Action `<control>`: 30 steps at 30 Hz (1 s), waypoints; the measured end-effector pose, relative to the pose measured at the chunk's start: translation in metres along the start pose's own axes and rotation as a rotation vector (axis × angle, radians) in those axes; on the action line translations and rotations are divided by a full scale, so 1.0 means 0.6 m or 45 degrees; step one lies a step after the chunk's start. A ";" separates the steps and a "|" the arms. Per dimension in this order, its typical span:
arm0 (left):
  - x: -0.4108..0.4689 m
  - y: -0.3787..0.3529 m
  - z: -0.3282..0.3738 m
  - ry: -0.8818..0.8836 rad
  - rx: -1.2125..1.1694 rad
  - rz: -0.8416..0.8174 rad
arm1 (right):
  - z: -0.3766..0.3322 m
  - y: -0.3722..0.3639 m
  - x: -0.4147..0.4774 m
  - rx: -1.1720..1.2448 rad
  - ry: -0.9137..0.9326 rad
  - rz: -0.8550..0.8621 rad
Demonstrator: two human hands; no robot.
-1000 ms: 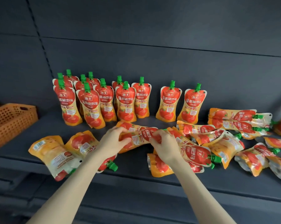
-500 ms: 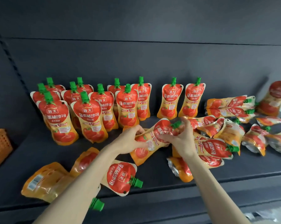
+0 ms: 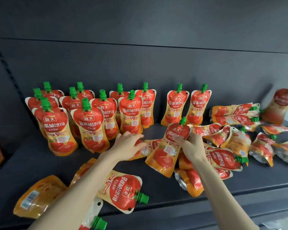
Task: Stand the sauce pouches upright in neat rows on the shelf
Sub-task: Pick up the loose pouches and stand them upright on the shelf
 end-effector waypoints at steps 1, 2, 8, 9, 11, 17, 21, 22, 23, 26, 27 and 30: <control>0.001 -0.001 0.002 -0.005 0.044 -0.034 | 0.004 0.002 -0.002 0.001 -0.021 0.003; 0.001 -0.001 0.003 -0.010 0.064 -0.059 | 0.007 0.003 -0.003 0.011 -0.036 0.001; 0.001 0.018 0.003 -0.016 0.003 -0.086 | 0.006 -0.001 -0.007 0.102 -0.037 -0.012; -0.004 0.021 0.003 0.000 -0.037 -0.047 | 0.003 -0.001 -0.009 0.142 -0.039 -0.015; -0.019 0.026 -0.001 0.056 -0.204 0.085 | -0.003 -0.001 -0.014 0.236 -0.026 -0.039; -0.062 0.041 -0.020 0.228 -0.716 0.501 | -0.034 -0.030 -0.004 0.360 0.153 -0.167; -0.061 0.031 -0.029 0.290 -0.994 0.552 | -0.056 -0.072 0.028 0.263 0.276 -0.326; -0.059 0.027 -0.032 0.318 -1.056 0.541 | -0.055 -0.079 0.037 0.246 0.279 -0.355; -0.057 0.023 -0.035 0.345 -1.103 0.529 | -0.051 -0.085 0.047 0.223 0.278 -0.387; -0.053 0.014 -0.042 0.409 -1.168 0.491 | -0.035 -0.089 0.063 0.215 0.247 -0.443; -0.053 0.013 -0.043 0.418 -1.171 0.488 | -0.031 -0.086 0.067 0.234 0.233 -0.439; -0.052 0.013 -0.041 0.412 -1.129 0.455 | -0.025 -0.082 0.077 0.228 0.191 -0.496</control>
Point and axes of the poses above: each hand's wrist, its own x-axis towards the middle knuckle, its own y-axis out of the back of the hand, z = x × y, the point moved 2 cm from there along x, towards the middle knuckle, and after that the axes turned 14 degrees about x, right-handed, at the moved point
